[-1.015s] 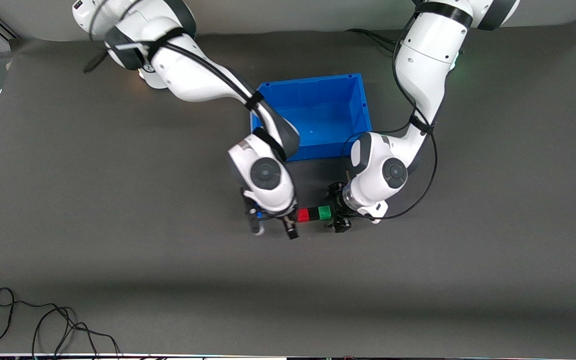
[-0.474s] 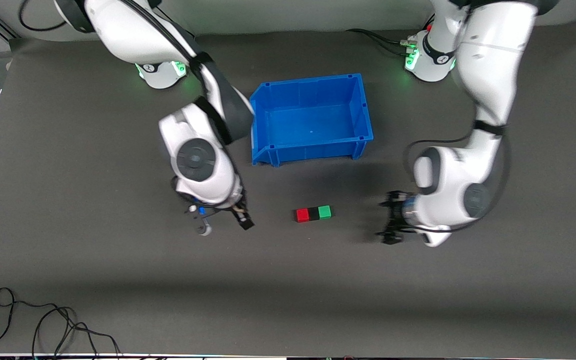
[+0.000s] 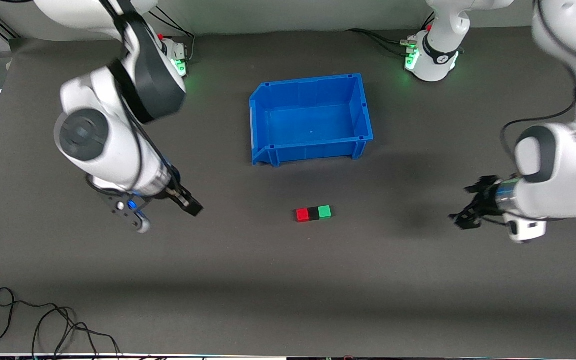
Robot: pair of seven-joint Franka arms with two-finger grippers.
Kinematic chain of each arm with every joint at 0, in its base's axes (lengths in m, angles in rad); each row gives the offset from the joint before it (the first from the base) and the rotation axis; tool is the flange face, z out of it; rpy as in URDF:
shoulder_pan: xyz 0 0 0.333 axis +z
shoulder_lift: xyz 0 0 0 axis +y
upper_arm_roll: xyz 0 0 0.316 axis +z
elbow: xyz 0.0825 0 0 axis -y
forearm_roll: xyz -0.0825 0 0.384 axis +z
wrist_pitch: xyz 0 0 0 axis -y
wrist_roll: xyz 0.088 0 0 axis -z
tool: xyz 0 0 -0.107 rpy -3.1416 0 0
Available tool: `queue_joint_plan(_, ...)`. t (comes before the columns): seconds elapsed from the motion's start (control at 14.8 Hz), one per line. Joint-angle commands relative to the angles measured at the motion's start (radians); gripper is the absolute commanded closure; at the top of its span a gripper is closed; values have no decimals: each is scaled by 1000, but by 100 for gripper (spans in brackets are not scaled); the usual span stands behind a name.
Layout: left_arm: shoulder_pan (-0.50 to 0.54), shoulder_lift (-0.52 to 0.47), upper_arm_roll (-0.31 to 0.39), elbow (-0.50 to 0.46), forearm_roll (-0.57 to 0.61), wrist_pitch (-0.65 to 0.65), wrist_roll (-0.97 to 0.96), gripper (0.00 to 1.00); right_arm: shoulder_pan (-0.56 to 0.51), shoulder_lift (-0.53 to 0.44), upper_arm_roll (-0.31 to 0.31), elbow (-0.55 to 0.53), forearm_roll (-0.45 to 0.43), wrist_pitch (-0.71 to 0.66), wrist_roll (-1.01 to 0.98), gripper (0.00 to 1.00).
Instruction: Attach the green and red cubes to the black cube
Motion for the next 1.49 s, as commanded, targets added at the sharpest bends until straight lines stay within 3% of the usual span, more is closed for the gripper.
queue_joint_plan(0.0, 36, -101, -10, 8, 25, -113, 166, 0, -38, -140, -1, -163, -12, 16, -181, 0)
queue_joint_plan(0.2, 49, -129, -13, 104, 70, -269, 286, 0, -119, -248, 17, -243, -12, 13, -318, 0)
queue_joint_plan(0.41, 18, -172, -36, 152, 168, -294, 529, 0, -185, -354, 19, -341, -12, 12, -539, 0)
queue_joint_plan(0.61, 9, -220, -38, 149, 202, -294, 674, 0, -297, -430, 66, -375, -13, 9, -732, 0)
queue_joint_plan(0.88, 4, -263, -38, 129, 213, -253, 754, 0, -465, -451, 207, -356, -76, -45, -819, 0)
queue_joint_plan(1.42, -13, -272, -36, 134, 242, -233, 783, 0, -486, -435, 212, -342, -72, -47, -855, 0)
